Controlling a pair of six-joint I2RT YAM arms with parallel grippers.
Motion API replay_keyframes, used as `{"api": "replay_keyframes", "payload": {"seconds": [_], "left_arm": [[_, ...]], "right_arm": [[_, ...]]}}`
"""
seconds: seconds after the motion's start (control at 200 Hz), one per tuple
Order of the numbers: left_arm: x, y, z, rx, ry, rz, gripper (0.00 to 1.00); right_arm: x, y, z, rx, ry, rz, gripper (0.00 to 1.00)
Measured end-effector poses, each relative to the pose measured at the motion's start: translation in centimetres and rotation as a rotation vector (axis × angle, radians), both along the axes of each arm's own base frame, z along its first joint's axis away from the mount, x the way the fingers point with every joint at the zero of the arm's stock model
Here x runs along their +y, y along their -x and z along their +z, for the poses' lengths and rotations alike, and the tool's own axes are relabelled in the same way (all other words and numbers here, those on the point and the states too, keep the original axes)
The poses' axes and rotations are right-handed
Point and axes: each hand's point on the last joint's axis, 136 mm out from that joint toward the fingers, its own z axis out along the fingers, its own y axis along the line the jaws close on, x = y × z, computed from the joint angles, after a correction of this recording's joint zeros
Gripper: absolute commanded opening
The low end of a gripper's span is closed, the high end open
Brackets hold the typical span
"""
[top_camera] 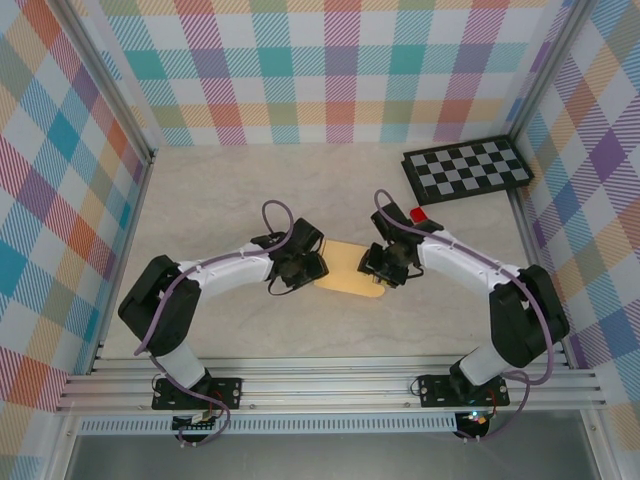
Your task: Fold the paper box
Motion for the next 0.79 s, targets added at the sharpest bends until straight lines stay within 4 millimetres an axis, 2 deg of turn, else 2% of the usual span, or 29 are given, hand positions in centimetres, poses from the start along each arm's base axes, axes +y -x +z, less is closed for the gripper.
{"api": "replay_keyframes", "payload": {"seconds": [0.23,0.405,0.585,0.795], "left_arm": [[-0.5,-1.3,1.8,-0.040,0.012,-0.020,0.50],[-0.3,-2.1,2.6,-0.062,0.010,-0.034,0.45],[-0.4,-1.9,2.4,-0.053,0.017,-0.045,0.41],[0.1,-0.9,0.9,-0.013,0.009,-0.041,0.39]], "right_arm": [[-0.2,0.5,0.9,-0.024,-0.023,-0.007,0.50],[-0.5,1.1,0.2,-0.002,-0.022,-0.018,0.49],[-0.5,1.3,-0.1,0.004,-0.025,-0.025,0.49],[-0.5,1.4,-0.6,0.005,-0.029,-0.024,0.48]]}}
